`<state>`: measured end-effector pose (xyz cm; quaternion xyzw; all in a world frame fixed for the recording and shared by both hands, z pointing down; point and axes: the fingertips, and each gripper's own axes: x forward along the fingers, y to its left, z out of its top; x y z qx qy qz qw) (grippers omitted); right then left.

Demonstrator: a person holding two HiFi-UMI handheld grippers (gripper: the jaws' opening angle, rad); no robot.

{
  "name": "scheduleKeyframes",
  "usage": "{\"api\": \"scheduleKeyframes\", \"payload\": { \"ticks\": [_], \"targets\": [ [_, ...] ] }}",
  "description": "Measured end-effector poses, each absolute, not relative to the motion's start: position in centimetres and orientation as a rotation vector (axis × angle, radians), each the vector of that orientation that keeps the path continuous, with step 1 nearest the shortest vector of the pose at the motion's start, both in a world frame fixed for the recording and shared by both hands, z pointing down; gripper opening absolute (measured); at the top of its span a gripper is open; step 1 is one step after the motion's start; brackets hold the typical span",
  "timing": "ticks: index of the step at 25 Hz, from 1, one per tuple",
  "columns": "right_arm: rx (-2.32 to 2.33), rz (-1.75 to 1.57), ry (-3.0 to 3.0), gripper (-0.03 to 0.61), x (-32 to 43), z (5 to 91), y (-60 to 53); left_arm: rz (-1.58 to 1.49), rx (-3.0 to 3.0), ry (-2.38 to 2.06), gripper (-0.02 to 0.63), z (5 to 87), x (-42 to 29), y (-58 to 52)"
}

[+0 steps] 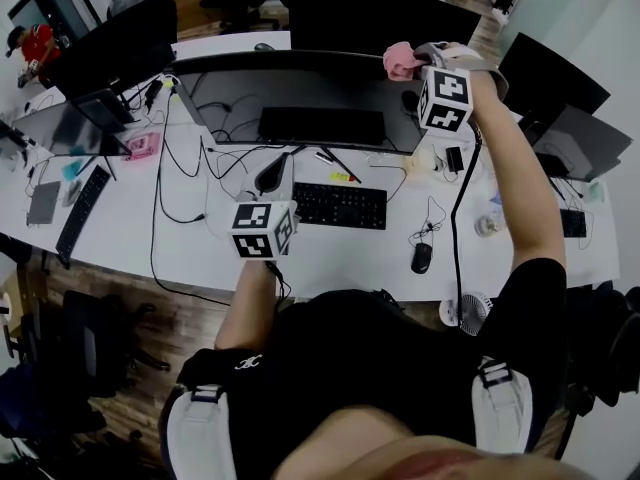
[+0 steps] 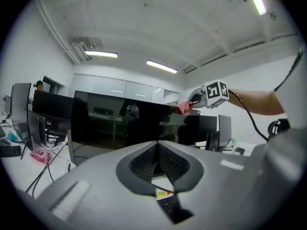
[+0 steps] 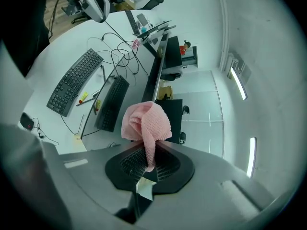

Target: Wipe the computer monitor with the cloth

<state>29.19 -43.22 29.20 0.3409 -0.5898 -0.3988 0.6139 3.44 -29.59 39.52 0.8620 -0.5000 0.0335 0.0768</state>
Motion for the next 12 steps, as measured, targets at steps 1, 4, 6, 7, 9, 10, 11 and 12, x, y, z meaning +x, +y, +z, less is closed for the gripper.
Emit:
{"api": "scheduleKeyframes", "payload": {
  "ticks": [1,4,6,7,9,10,11,12],
  "targets": [
    [0.796,-0.909,-1.356,0.009,30.0,29.3,-43.1,0.103,2.59,-1.491,0.054,39.5,3.9,-29.6],
    [0.839,-0.879,-1.35,0.009,32.4,29.4,-42.8,0.118,2.606,-1.471,0.053,39.4,5.1,-29.8],
    [0.874,-0.854,-1.358,0.009,34.1,29.4,-42.5,0.127,2.614,-1.459,0.052,39.4,5.9,-29.7],
    [0.892,-0.843,-1.362,0.009,34.9,29.5,-42.4,0.132,2.619,-1.455,0.054,39.4,6.3,-29.6],
    [0.924,-0.826,-1.359,0.009,36.5,29.5,-42.1,0.146,2.627,-1.447,0.053,39.3,7.1,-29.4],
    [0.936,-0.819,-1.355,0.009,37.4,29.5,-42.0,0.154,2.631,-1.443,0.052,39.3,7.6,-29.3],
    [0.948,-0.811,-1.352,0.009,38.2,29.5,-41.8,0.161,2.635,-1.439,0.054,39.4,8.0,-29.1],
    [0.961,-0.801,-1.35,0.009,39.0,29.5,-41.6,0.168,2.639,-1.434,0.054,39.4,8.4,-29.0]
  ]
}}
